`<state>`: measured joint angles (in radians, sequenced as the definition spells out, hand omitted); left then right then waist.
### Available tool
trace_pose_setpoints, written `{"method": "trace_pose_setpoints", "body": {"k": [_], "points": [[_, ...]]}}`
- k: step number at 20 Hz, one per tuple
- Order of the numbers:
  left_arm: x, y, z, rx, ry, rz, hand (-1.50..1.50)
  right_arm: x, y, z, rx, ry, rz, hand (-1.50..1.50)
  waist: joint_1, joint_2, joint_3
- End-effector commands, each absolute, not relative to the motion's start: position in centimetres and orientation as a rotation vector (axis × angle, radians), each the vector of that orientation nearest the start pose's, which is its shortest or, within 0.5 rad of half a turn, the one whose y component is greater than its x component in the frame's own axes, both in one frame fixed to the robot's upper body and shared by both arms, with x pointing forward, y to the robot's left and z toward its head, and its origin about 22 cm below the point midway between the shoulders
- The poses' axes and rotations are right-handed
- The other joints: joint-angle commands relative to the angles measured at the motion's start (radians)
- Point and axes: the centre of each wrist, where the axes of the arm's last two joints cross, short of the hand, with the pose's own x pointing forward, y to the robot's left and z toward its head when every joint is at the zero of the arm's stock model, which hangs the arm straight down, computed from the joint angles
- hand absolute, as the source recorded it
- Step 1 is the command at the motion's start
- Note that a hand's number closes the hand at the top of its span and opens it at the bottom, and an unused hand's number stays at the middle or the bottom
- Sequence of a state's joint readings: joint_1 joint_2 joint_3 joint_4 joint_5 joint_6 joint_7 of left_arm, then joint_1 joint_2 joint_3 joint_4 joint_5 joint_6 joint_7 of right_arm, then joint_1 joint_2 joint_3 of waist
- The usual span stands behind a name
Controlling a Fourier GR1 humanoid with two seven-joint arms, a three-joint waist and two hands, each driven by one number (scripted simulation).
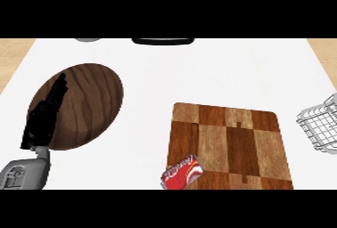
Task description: Pick the lemon from the cutting board and place it in the tiered basket
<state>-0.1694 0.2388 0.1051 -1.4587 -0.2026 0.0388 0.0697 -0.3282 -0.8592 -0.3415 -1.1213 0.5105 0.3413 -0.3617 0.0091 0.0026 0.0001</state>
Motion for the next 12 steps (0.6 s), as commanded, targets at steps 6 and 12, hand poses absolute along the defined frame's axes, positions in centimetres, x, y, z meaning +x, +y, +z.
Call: {"method": "trace_pose_setpoints", "body": {"k": [6,12], "points": [[26.9,30.0,4.0,0.442,-1.548,-0.240,0.00,28.1,-51.7,16.7,-0.779,-1.613,0.645,-1.50,-0.001,-0.003,0.000],[27.2,28.9,4.2,0.437,-1.537,-0.235,0.00,25.7,-54.7,21.0,-0.819,-1.709,0.493,-1.50,-0.011,-0.004,0.000]]}}
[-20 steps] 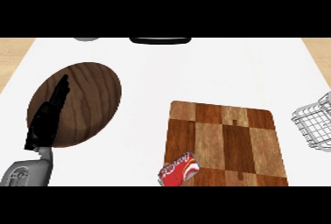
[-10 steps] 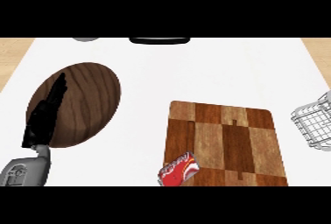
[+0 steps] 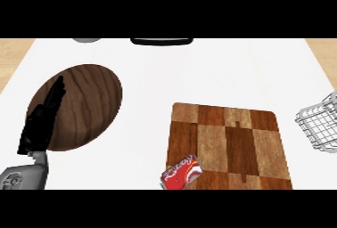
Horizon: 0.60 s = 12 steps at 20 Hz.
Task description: Pick the lemon from the cutting board and place it in the tiered basket
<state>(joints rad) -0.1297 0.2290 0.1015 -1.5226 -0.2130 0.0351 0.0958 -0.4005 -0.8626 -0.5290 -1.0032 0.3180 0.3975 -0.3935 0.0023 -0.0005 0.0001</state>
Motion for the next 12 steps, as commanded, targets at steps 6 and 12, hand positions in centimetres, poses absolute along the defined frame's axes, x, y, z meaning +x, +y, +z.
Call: {"method": "trace_pose_setpoints", "body": {"k": [6,12], "points": [[27.9,30.2,3.9,0.429,-1.535,-0.230,0.00,21.3,-60.1,24.8,-0.804,-1.579,0.335,-1.50,-0.004,0.003,0.000],[28.2,30.8,4.5,0.427,-1.547,-0.228,0.00,15.8,-64.3,24.4,-0.723,-1.505,0.293,-1.50,0.005,0.007,0.004]]}}
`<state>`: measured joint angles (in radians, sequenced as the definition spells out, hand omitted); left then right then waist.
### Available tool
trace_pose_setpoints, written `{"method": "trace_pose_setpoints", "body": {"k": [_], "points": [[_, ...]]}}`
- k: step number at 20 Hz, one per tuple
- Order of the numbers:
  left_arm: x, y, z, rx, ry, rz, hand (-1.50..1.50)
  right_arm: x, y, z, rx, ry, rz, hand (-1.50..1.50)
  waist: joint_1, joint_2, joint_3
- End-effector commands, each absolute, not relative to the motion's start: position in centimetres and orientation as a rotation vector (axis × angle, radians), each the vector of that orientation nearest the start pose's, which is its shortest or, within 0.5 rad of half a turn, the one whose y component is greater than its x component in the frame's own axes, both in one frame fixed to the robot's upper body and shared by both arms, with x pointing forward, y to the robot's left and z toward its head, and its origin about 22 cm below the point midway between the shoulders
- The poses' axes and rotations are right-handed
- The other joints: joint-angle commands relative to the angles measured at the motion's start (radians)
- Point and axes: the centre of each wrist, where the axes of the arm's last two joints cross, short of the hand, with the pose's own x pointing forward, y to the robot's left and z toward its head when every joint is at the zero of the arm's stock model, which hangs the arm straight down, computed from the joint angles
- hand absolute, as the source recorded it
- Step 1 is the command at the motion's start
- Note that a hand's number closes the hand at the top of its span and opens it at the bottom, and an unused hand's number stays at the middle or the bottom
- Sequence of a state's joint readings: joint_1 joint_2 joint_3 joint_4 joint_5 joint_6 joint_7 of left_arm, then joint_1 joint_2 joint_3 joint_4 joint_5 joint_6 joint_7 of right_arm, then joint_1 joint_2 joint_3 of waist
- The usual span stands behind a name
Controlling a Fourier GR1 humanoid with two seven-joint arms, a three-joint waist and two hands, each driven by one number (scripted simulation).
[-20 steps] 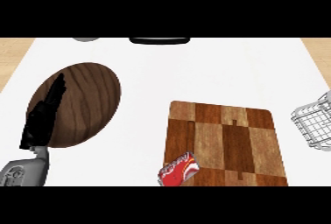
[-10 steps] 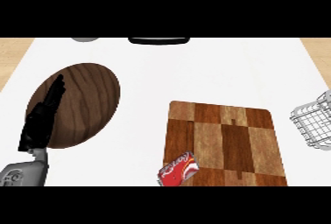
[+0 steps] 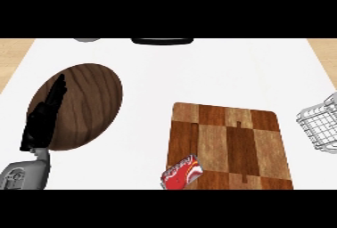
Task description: Pick the lemon from the cutting board and place it in the tiered basket
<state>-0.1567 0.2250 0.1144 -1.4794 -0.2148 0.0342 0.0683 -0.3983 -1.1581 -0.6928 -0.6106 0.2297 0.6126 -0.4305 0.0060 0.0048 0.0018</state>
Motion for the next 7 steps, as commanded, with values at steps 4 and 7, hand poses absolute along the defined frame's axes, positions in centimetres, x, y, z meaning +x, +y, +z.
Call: {"method": "trace_pose_setpoints", "body": {"k": [4,7], "points": [[28.1,29.2,3.2,0.408,-1.537,-0.229,0.00,13.5,-65.4,22.9,-0.692,-1.549,0.266,-1.50,-0.002,0.004,0.005],[28.5,28.4,4.1,0.436,-1.550,-0.240,0.00,12.3,-65.9,23.7,-0.650,-1.594,0.226,-1.50,-0.014,0.000,0.008]]}}
